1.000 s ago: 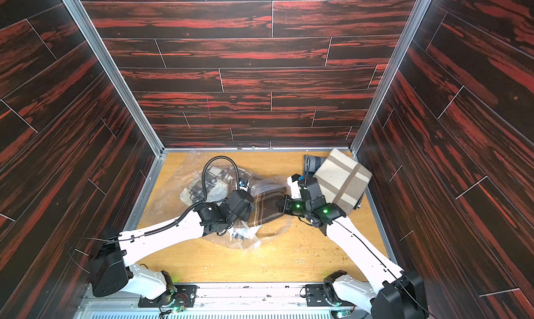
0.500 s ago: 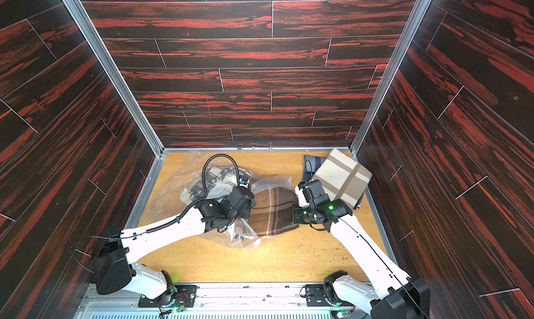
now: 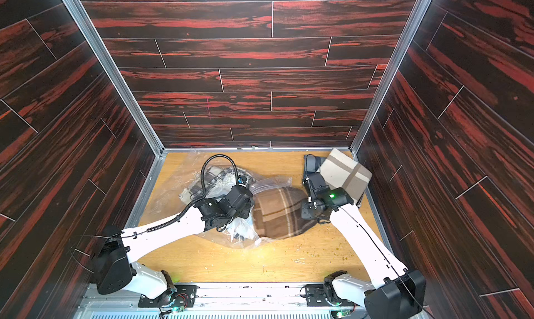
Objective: Take the scarf out of the vacuum bag
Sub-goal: Take out the scarf from the vacuum bag, then place the scarf at the corner of the board.
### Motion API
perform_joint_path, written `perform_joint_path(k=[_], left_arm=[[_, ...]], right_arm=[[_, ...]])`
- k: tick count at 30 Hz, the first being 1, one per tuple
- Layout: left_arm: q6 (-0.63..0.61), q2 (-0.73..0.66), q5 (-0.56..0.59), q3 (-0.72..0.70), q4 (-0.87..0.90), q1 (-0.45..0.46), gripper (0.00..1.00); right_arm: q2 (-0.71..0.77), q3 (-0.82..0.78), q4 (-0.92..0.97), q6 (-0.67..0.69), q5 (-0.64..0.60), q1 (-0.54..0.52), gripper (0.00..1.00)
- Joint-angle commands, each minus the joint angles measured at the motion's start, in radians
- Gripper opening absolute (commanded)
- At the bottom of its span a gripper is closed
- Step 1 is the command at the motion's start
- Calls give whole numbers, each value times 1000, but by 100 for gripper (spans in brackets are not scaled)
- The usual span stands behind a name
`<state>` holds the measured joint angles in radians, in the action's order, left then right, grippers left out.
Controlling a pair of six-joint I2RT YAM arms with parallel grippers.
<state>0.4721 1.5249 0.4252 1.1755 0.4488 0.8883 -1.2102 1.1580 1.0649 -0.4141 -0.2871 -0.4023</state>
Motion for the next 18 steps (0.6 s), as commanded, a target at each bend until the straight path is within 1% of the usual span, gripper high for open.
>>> perform_joint_path(k=[1, 3, 6, 11, 15, 17, 18], left_arm=[[12, 15, 1, 29, 24, -21, 0], [16, 22, 0, 43, 36, -28, 0], [23, 36, 3, 59, 49, -34, 0], [26, 38, 3, 65, 58, -40, 0], [22, 33, -2, 62, 60, -47, 0], [20, 32, -6, 60, 60, -51, 0], [20, 32, -7, 62, 60, -53, 0]], right_arm=[[-19, 41, 84, -1, -163, 28, 0], [-45, 58, 100, -2, -229, 36, 0], [-80, 84, 103, -8, -293, 49, 0], [-197, 154, 116, -13, -454, 70, 0], [-267, 188, 71, 10, -546, 90, 0], [-303, 206, 61, 15, -624, 98, 0], [-315, 213, 50, 24, -643, 104, 0]])
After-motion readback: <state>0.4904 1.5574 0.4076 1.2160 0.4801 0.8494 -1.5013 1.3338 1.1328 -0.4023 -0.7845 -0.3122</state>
